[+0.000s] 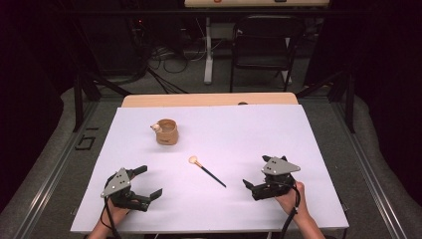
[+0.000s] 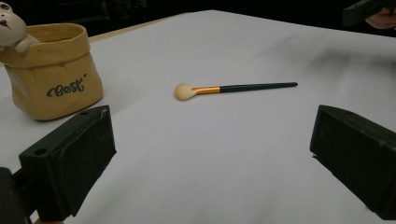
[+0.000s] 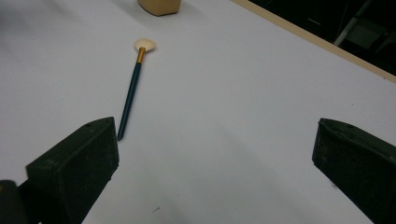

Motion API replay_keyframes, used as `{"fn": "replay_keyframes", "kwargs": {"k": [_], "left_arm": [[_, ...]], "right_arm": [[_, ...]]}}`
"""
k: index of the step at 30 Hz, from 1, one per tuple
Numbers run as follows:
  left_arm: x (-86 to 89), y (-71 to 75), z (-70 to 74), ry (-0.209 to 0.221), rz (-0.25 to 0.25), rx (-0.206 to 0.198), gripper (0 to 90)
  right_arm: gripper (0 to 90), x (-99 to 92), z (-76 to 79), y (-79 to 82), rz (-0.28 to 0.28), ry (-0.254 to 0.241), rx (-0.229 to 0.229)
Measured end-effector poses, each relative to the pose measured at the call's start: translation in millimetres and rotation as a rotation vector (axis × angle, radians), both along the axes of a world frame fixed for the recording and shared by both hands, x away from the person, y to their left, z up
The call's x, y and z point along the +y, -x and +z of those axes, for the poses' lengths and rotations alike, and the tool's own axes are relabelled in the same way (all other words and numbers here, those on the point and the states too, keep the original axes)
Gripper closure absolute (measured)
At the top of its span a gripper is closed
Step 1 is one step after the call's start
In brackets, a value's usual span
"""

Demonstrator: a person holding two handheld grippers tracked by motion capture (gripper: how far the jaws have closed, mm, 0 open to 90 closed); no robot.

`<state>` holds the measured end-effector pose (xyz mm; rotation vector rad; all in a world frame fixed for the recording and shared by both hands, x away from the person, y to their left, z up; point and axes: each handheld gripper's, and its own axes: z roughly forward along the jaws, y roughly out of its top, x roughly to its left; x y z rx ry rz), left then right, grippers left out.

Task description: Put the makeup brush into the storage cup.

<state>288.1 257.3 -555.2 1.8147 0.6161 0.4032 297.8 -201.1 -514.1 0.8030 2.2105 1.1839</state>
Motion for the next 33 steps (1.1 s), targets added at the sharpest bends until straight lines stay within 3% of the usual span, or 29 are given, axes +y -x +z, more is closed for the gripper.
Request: {"fn": "replay_keyframes", "kwargs": {"k": [13,33], "left_arm": [[-2.3,-0.9,0.7,-0.001,-0.029,0.004,0.0],[-2.3,-2.0,0.9,-0.002,-0.027,-0.002,0.1]], "right_arm": [[0.0,19.3,3.6,-17.8,0.005,0.019,0.093],[0.0,57.1,14.9,-37.5,0.059,0.037,0.14]]}}
